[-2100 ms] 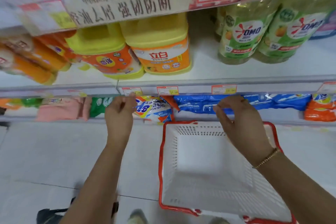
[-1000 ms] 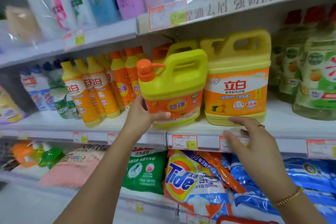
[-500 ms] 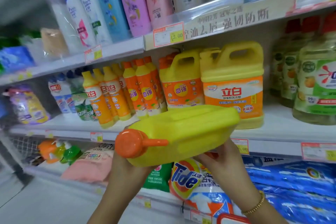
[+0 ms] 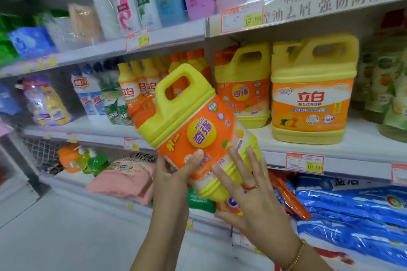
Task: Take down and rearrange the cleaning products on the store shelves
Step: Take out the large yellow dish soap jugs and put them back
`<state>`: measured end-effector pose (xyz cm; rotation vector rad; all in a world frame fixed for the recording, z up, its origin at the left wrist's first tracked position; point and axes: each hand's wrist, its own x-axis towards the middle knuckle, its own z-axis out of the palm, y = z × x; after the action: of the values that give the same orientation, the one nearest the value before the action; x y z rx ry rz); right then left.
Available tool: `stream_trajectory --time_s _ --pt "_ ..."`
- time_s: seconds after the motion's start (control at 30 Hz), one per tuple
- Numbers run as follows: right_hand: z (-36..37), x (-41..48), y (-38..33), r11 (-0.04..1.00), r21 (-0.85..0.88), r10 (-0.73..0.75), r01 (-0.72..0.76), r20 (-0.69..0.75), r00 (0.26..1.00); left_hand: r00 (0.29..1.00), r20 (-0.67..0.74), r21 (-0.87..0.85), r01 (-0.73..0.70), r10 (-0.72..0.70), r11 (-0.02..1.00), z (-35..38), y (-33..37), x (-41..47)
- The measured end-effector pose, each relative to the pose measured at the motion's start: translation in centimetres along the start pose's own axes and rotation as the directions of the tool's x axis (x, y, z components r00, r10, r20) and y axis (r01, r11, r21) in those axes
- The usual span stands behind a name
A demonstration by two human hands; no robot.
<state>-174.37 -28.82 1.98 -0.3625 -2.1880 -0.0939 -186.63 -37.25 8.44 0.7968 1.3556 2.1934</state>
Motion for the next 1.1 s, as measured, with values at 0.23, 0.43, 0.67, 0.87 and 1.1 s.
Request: stream_trajectory --time_s 0.23,0.43,0.67,0.87,1.1 --pt "-1.1 2.0 -0.9 0.993 -0.038 -0.119 0.113 -0.363 0.924 0.983 0.176 -0.149 0.086 -0.059 0.985 0.0 2.5 -1.6" --pt "-3.8 3.5 -1.5 0.892 0.451 0.148 0.025 -0.344 0.927 0.953 0.301 -0.177 0.094 -0.037 0.98 -0.7 4.3 -1.2" --pt "-5.6 3.3 -2.2 -0.073 0.957 0.451 -0.282 0.284 0.846 0.951 0.307 -0.066 0.05 -0.027 0.997 -2.6 3.6 -0.7" --pt "-5.3 2.1 -0.5 -0.609 0.695 0.229 -0.383 0.616 0.754 0.933 0.346 -0.032 0.116 -0.098 0.993 -3.6 4.0 -0.9" --pt "-7.0 4.6 -4.3 0.492 0.699 0.518 -0.518 0.242 0.82 0.998 0.063 -0.146 -0.003 0.012 0.989 -1.6 3.9 -2.4"
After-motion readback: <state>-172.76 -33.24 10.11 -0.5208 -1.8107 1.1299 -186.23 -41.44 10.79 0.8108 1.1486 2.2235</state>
